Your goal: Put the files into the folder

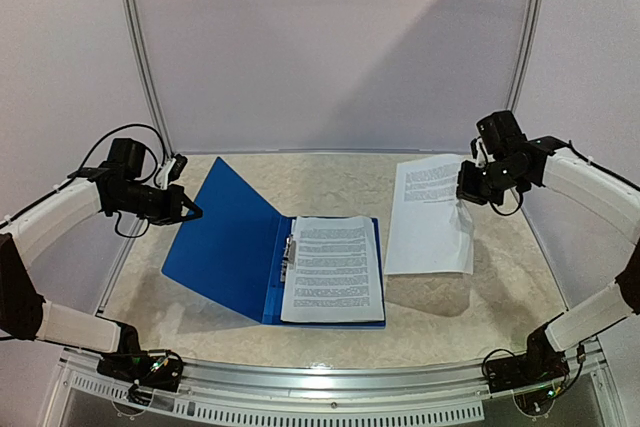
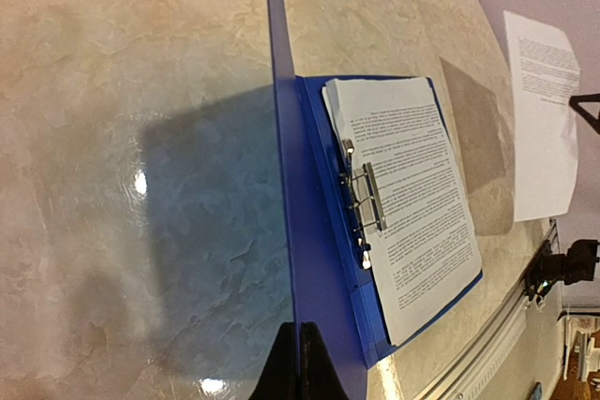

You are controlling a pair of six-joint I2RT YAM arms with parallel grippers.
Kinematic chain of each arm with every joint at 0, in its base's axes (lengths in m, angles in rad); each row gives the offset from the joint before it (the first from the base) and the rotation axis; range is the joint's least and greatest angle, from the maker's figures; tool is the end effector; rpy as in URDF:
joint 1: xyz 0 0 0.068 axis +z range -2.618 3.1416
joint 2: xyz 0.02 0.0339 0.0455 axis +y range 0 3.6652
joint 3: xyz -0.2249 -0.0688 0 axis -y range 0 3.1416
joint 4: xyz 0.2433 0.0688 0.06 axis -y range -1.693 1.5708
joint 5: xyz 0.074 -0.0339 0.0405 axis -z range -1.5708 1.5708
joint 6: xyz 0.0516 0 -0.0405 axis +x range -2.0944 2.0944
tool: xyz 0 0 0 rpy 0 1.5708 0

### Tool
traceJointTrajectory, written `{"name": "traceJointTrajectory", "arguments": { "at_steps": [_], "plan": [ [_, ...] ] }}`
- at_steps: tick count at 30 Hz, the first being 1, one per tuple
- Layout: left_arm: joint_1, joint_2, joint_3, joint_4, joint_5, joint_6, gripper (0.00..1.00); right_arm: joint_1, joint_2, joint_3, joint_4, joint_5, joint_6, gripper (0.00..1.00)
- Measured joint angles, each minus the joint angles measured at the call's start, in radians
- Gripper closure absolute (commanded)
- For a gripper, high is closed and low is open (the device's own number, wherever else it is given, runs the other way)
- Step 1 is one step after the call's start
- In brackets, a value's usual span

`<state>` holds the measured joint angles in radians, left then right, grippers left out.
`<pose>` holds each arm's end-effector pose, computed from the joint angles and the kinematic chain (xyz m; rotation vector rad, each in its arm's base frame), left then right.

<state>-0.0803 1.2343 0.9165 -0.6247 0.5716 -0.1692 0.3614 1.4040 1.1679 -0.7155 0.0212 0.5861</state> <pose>0.2615 -0.0490 0.2118 0.1259 2.4787 -0.8202 0.2867 0.1072 0.2344 0.2955 2.5421 0.3493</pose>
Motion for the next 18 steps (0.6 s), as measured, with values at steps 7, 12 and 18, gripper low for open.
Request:
{"name": "traceJointTrajectory", "arguments": {
  "at_steps": [7,12,18],
  "plan": [
    [0.0,0.0,0.0,0.0,0.0,0.0,1.0,0.11,-0.006,0.039,0.013,-0.035,0.04,1.0],
    [0.0,0.0,0.0,0.0,0.0,0.0,1.0,0.191,0.13,0.056,0.068,-0.086,0.091,1.0],
    [0.0,0.0,0.0,0.0,0.0,0.0,1.0,0.275,0.344,0.157,0.133,-0.13,0.114,1.0]
  ]
}}
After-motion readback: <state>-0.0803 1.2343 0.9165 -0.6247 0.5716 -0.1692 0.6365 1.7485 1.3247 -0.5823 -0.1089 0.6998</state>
